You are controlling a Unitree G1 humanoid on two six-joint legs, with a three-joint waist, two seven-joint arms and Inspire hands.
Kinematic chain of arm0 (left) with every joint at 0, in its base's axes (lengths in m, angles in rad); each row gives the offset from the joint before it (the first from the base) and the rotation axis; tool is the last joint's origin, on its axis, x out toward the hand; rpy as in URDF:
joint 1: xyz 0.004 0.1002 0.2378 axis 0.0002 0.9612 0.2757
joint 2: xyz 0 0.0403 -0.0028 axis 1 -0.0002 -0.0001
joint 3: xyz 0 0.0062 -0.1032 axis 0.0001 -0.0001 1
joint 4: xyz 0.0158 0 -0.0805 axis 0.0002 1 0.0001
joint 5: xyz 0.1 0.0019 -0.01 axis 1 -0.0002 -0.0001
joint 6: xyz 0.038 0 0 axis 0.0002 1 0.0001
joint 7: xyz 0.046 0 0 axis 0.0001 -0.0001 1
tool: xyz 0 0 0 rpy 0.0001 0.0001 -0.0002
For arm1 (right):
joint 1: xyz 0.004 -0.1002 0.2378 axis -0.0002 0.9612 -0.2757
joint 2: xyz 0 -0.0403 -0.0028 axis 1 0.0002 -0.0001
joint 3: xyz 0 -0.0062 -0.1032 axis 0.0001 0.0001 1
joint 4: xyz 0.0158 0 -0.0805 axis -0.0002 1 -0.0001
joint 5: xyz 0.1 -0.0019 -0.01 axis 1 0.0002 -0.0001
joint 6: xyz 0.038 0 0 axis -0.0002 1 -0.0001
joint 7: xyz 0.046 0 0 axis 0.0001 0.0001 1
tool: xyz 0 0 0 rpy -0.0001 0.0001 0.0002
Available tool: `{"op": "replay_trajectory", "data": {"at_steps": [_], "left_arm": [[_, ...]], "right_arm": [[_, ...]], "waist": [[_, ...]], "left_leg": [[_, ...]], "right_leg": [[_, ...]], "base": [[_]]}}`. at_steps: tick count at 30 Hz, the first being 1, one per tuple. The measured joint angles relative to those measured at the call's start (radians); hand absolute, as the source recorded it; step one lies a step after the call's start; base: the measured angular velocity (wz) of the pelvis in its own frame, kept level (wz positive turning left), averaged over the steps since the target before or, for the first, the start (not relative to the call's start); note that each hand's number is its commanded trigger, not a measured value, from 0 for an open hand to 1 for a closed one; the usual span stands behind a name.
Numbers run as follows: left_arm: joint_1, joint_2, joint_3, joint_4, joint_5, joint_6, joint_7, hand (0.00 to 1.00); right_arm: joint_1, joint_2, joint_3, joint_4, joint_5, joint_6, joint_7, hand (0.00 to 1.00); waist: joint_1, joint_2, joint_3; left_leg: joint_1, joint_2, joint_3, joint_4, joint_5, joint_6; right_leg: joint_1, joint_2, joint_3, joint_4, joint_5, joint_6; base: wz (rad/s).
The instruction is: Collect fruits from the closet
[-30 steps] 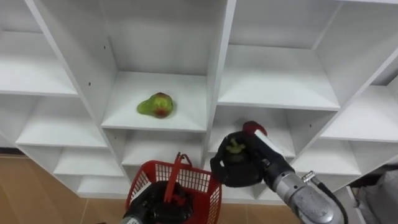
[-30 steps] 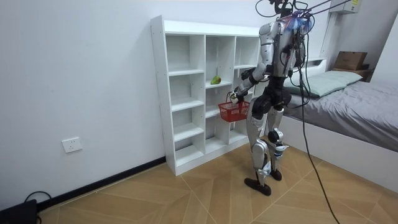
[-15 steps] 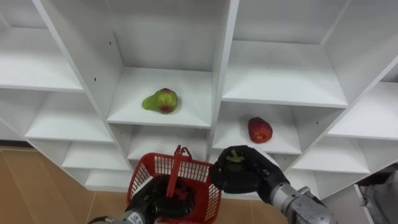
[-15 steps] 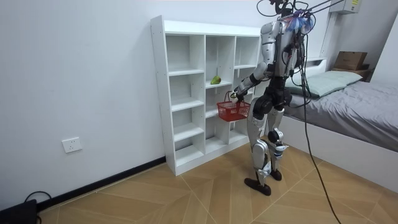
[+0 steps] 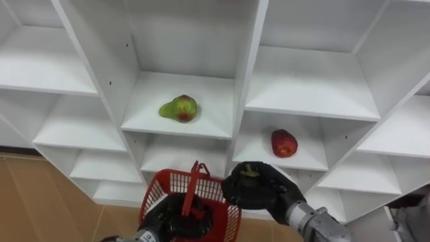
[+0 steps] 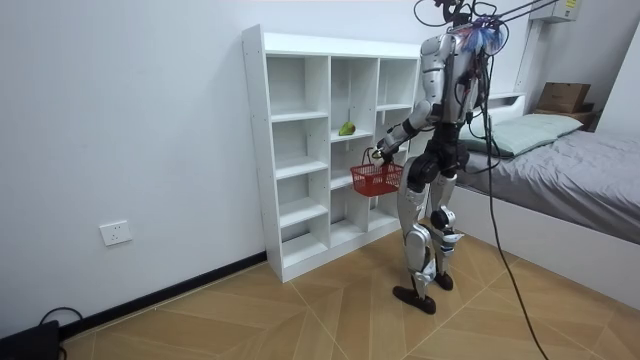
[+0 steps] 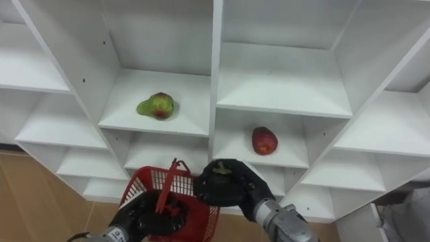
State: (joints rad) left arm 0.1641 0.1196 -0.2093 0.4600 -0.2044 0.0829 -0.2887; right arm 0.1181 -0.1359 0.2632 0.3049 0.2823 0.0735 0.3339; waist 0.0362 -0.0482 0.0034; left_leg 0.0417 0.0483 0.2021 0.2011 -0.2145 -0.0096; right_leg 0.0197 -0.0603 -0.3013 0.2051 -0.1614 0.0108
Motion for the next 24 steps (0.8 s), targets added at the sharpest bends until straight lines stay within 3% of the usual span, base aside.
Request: {"op": "replay_trajectory", "data": {"at_steps": [3,11,24], "left_arm": [[0.000,-0.008,0.001,0.000,0.000,0.004,0.000,1.00],[0.000,-0.016,-0.010,0.009,0.000,0.007,0.000,1.00],[0.000,-0.016,-0.031,0.024,0.000,0.029,-0.005,1.00]], "right_arm": [[0.000,0.014,0.000,0.001,0.001,0.015,0.010,1.00],[-0.003,0.019,0.020,0.067,0.001,0.016,0.018,1.00],[-0.011,0.033,0.030,0.077,0.001,0.031,0.018,1.00]], "waist": [[0.003,0.004,-0.0002],[0.002,0.024,0.0081],[0.000,0.012,0.0080]], "left_leg": [[-0.004,0.002,0.000,0.000,0.000,0.000],[-0.003,0.007,0.001,-0.002,0.000,0.000],[-0.002,0.007,0.001,-0.001,0.000,0.000]], "right_leg": [[0.001,0.001,0.000,0.001,0.001,-0.002],[-0.001,0.007,0.000,0.003,0.002,-0.003],[0.000,0.007,0.001,0.001,0.002,-0.003]], "base": [[0.00],[0.00],[0.00]]}}
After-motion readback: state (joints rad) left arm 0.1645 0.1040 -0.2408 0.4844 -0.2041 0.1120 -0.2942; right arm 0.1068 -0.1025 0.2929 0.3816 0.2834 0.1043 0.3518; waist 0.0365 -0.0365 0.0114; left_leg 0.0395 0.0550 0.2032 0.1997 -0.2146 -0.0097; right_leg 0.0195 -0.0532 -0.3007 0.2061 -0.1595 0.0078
